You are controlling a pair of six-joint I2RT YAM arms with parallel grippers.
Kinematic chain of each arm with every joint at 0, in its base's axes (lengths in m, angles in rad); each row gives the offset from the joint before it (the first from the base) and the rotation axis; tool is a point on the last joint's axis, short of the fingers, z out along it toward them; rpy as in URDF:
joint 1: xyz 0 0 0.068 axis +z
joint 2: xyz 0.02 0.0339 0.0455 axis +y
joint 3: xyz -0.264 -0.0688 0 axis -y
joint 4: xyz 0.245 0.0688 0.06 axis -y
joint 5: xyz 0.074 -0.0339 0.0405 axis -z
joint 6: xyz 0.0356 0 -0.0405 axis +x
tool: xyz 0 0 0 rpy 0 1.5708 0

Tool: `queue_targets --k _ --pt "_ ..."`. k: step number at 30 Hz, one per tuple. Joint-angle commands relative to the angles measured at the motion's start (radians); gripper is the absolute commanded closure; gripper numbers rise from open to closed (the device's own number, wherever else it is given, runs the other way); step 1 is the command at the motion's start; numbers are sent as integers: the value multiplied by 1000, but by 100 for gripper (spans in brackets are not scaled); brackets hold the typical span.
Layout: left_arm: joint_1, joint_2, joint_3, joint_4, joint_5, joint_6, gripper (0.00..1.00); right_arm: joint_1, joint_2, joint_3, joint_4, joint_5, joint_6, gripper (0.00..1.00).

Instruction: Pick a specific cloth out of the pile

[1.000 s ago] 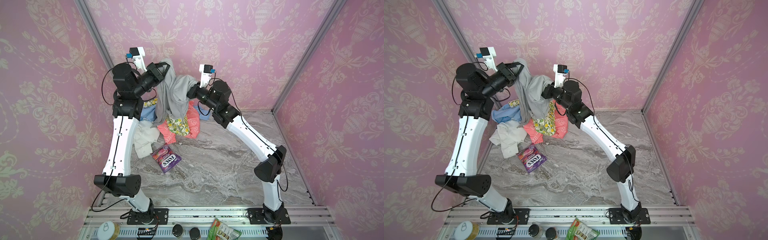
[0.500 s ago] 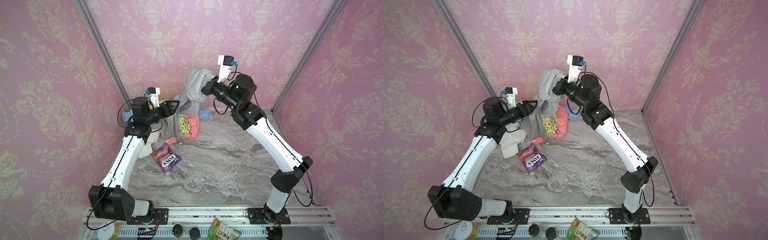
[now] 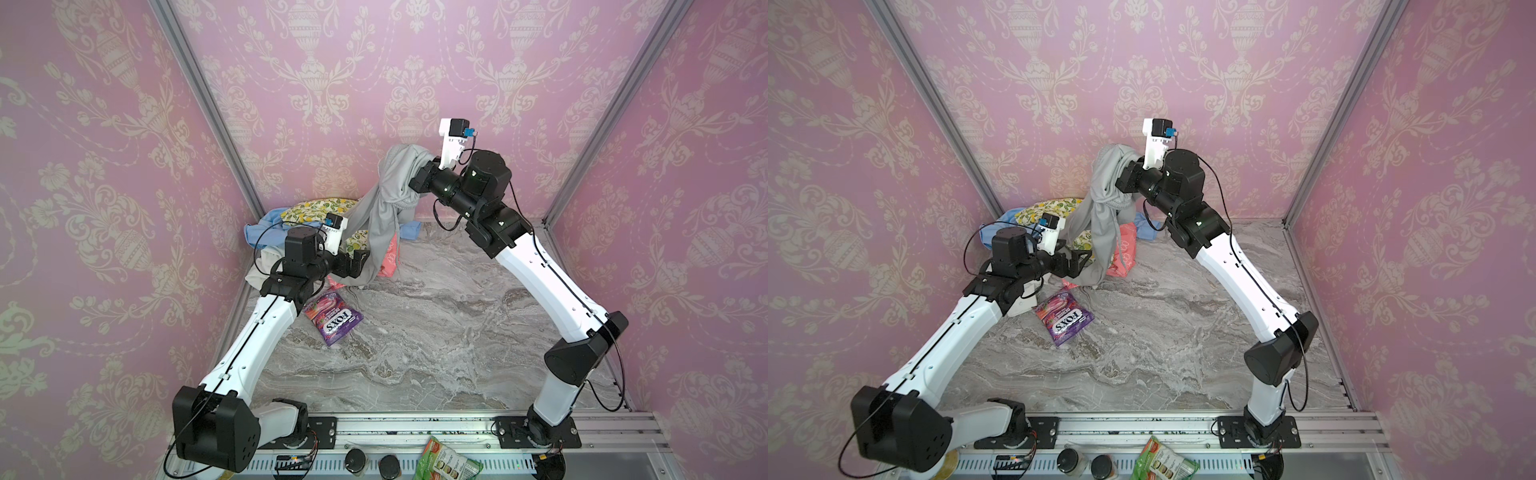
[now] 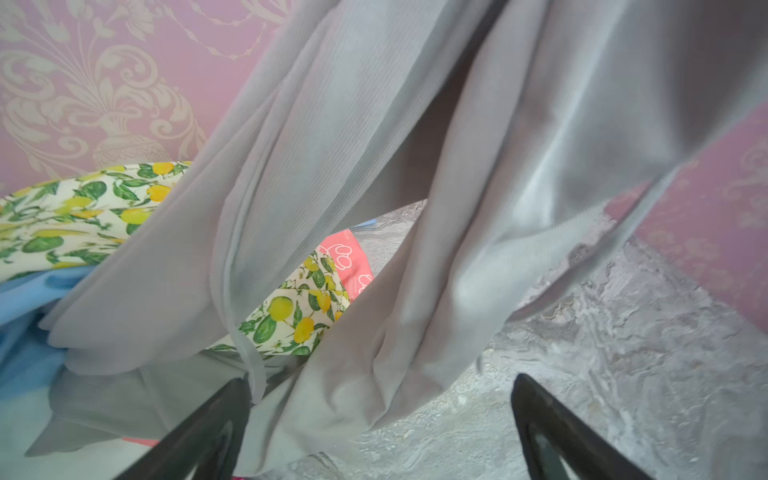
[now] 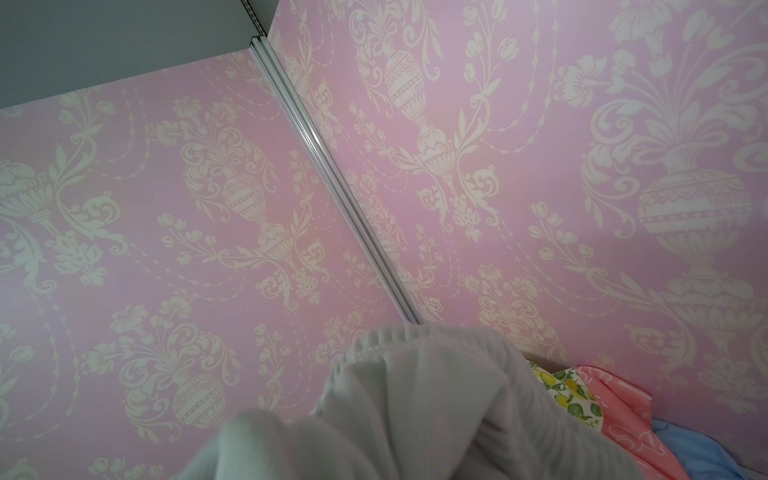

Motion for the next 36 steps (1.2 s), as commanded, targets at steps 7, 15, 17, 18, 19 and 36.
queue_targets --k 7,15,17,18,19,36 --pt "-163 69 -32 110 -175 297 1 -24 -42 -26 132 -20 -6 100" --pt "-196 216 -65 436 -632 294 1 -25 -48 -53 163 -38 -4 100" --pt "-192 252 -46 495 -681 315 1 -24 -53 -66 171 -39 -3 100" --pt "-192 264 -40 525 -695 324 1 -25 -54 -73 178 -40 -1 100" --pt "-187 274 -38 563 -695 328 1 -25 -54 -81 189 -40 0 100" --pt "-18 416 186 574 -387 307 100 -25 -61 -121 209 -48 -18 100"
